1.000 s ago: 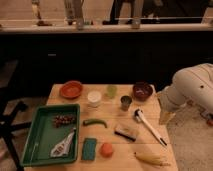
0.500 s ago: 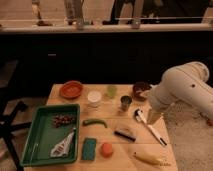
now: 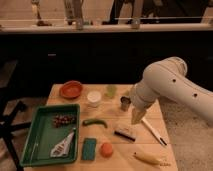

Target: Place grapes in red bowl

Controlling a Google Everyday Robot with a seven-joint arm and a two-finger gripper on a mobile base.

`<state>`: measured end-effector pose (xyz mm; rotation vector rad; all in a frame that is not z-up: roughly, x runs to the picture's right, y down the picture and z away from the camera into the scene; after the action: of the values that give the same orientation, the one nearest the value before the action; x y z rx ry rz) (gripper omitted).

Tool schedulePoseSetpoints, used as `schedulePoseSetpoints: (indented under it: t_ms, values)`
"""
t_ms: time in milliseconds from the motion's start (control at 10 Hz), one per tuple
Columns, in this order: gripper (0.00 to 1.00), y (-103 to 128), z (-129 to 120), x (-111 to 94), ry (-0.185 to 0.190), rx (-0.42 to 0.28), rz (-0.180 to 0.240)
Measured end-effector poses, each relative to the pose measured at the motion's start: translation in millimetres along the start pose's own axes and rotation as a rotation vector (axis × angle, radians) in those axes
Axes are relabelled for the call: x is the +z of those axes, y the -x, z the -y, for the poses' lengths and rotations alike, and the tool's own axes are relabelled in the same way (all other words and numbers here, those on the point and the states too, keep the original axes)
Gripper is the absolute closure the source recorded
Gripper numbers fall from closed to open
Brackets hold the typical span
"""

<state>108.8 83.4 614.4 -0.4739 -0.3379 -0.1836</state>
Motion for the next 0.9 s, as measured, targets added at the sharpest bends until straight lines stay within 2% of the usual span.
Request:
schedulePoseSetpoints:
  t_ms: [600,700,900]
  values:
    - [0.2,-0.2,-0.1,0.5,0.001,0.001,0.001]
    - [0.2,2.6,-1.5,1.4,0.004,-0.004,0.003]
    - [0.2,23.4,0.2,5.9,0.009,-0.033,0.014]
